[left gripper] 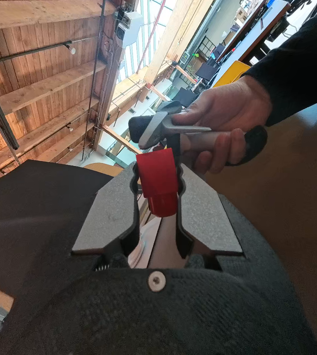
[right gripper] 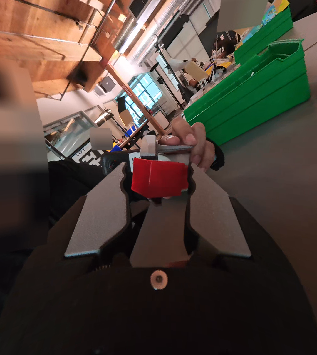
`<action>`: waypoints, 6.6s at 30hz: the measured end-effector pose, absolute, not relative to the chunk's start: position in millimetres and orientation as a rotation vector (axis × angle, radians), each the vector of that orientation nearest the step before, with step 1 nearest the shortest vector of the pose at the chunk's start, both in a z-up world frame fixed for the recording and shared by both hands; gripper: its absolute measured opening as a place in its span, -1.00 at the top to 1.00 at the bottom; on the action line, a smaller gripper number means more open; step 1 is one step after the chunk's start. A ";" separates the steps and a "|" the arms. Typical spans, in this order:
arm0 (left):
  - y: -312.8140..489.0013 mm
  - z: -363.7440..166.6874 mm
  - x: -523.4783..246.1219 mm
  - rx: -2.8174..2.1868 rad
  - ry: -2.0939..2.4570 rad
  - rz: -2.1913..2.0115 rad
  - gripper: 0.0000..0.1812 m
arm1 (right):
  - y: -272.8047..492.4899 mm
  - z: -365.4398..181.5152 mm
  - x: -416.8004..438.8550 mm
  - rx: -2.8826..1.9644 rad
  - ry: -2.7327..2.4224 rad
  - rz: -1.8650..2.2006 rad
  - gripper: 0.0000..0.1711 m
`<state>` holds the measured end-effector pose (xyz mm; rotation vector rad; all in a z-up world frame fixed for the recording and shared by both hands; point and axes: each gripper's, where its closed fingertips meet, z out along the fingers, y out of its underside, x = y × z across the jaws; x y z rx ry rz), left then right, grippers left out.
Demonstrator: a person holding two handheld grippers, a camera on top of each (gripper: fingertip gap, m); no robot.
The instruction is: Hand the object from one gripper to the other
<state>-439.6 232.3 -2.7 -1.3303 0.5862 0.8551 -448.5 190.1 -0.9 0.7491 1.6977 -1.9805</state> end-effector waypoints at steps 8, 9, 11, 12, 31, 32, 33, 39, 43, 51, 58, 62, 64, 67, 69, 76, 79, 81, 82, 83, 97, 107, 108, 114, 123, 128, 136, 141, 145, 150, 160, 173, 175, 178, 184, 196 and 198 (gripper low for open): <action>226.1 8.3 -446.5 -1.304 0.529 0.879 0.61 | 205.3 -4.1 -460.6 0.827 1.687 -2.006 0.11; 226.2 8.2 -447.9 -1.303 0.530 0.895 0.61 | 203.0 -5.7 -458.5 0.815 1.688 -1.986 0.11; 226.6 7.7 -446.8 -1.301 0.531 0.888 0.61 | 196.4 -8.5 -453.5 0.783 1.703 -1.957 0.11; 227.0 7.5 -445.6 -1.301 0.532 0.880 0.61 | 192.9 -9.5 -451.3 0.770 1.715 -1.948 0.12; 231.6 -3.3 -457.4 -1.395 0.441 0.860 0.63 | 195.9 -20.3 -460.5 0.846 1.916 -1.948 0.26; 231.1 -3.3 -457.1 -1.399 0.438 0.841 0.63 | 196.1 -20.2 -460.7 0.847 1.925 -1.951 0.26; 230.9 -3.7 -457.2 -1.404 0.438 0.835 0.64 | 196.3 -20.2 -461.0 0.850 1.934 -1.954 0.26; 230.4 -5.7 -461.3 -1.418 0.426 0.849 0.64 | 206.2 -20.7 -469.4 0.905 2.032 -1.992 0.26; 230.6 -6.8 -462.9 -1.424 0.422 0.849 0.65 | 212.8 -20.6 -472.5 0.927 2.113 -2.002 0.27; 233.0 -16.8 -472.3 -1.513 0.373 0.795 0.60 | 225.4 -26.1 -486.1 1.031 2.333 -2.018 0.26; 232.8 -23.0 -476.9 -1.556 0.367 0.773 0.59 | 240.2 -23.5 -497.3 1.106 2.551 -2.058 0.26; 231.9 -21.6 -478.9 -1.561 0.315 0.688 0.63 | 246.8 -22.9 -500.7 1.120 2.687 -2.054 0.26; 229.2 -16.4 -482.1 -1.547 0.273 0.652 0.64 | 250.0 -22.9 -502.5 1.135 2.723 -2.052 0.26; 224.0 -8.1 -488.8 -1.528 0.184 0.559 0.64 | 257.0 -22.9 -506.2 1.152 2.848 -2.038 0.26; 220.8 -3.2 -494.3 -1.515 0.105 0.458 0.64 | 259.2 -24.0 -507.4 1.139 2.969 -2.005 0.26; 228.2 -17.9 -507.7 -1.534 -0.259 -0.126 0.27 | 256.1 -29.3 -509.3 0.942 3.548 -1.764 0.26; 231.0 -19.3 -506.1 -1.499 -0.339 -0.305 0.20 | 250.4 -33.1 -509.4 0.725 3.899 -1.517 0.26; 233.1 -20.6 -503.0 -1.496 -0.352 -0.354 0.20 | 241.6 -32.5 -508.3 0.585 4.053 -1.413 0.26; 235.2 -23.3 -499.3 -1.515 -0.342 -0.361 0.19 | 237.1 -31.9 -507.7 0.544 4.098 -1.380 0.26; 238.0 -27.6 -495.6 -1.543 -0.328 -0.355 0.19 | 233.2 -31.4 -507.2 0.516 4.129 -1.352 0.26; 234.7 -38.5 -508.8 -1.658 -0.181 0.026 0.60 | 234.0 -41.1 -510.4 0.699 3.938 -1.490 0.49; 227.6 -37.3 -525.6 -1.648 -0.166 0.213 0.60 | 223.5 -41.5 -506.6 1.127 2.845 -2.030 0.44; 228.2 -36.1 -523.8 -1.640 -0.155 0.203 0.60 | 223.1 -41.4 -506.7 1.142 2.766 -2.047 0.40; 232.0 -27.3 -505.8 -1.604 -0.088 0.100 0.61 | 213.3 -26.9 -496.5 1.053 2.366 -2.169 0.29; 235.0 -23.4 -489.2 -1.577 -0.035 -0.011 0.61 | 212.0 -9.8 -489.7 0.974 2.199 -2.271 0.44; 233.6 -18.0 -484.7 -1.527 -0.058 -0.150 0.60 | 215.9 -6.4 -492.1 0.995 2.148 -2.307 0.51; 237.1 -17.0 -473.4 -1.512 -0.051 -0.232 0.60 | 215.6 0.1 -485.6 0.933 2.090 -2.328 0.54; 239.0 -20.4 -469.0 -1.540 -0.020 -0.217 0.60 | 213.2 -2.2 -483.9 0.904 2.120 -2.312 0.57; 242.9 -37.0 -477.7 -1.657 0.054 0.076 0.63 | 213.3 -6.2 -486.3 0.944 2.121 -2.278 0.56; 244.4 -48.4 -498.7 -1.770 0.202 0.703 0.63 | 215.5 -16.3 -494.3 1.010 2.362 -2.243 0.54; 241.4 -43.9 -509.5 -1.778 0.217 0.908 0.63 | 218.3 -13.4 -497.2 1.015 2.774 -2.234 0.69; 241.6 -40.0 -520.5 -1.731 0.483 1.428 0.63 | 236.0 -23.7 -504.7 1.244 2.450 -2.120 0.23; 240.8 -39.1 -520.4 -1.730 0.483 1.426 0.63 | 230.2 -28.1 -502.4 1.202 2.463 -2.094 0.33; 242.2 -39.9 -516.5 -1.730 0.476 1.402 0.63 | 220.4 -39.3 -499.8 1.151 2.560 -2.015 0.60; 244.1 -39.7 -513.7 -1.729 0.338 1.201 0.61 | 230.2 -34.3 -505.6 1.156 2.837 -2.010 0.63; 230.8 -24.7 -511.5 -1.600 -0.279 -0.035 0.14 | 253.6 -12.7 -509.4 0.367 4.357 -1.266 0.63; 229.4 -21.1 -512.6 -1.563 -0.321 -0.126 0.12 | 246.4 -20.1 -510.7 0.236 4.426 -1.097 0.63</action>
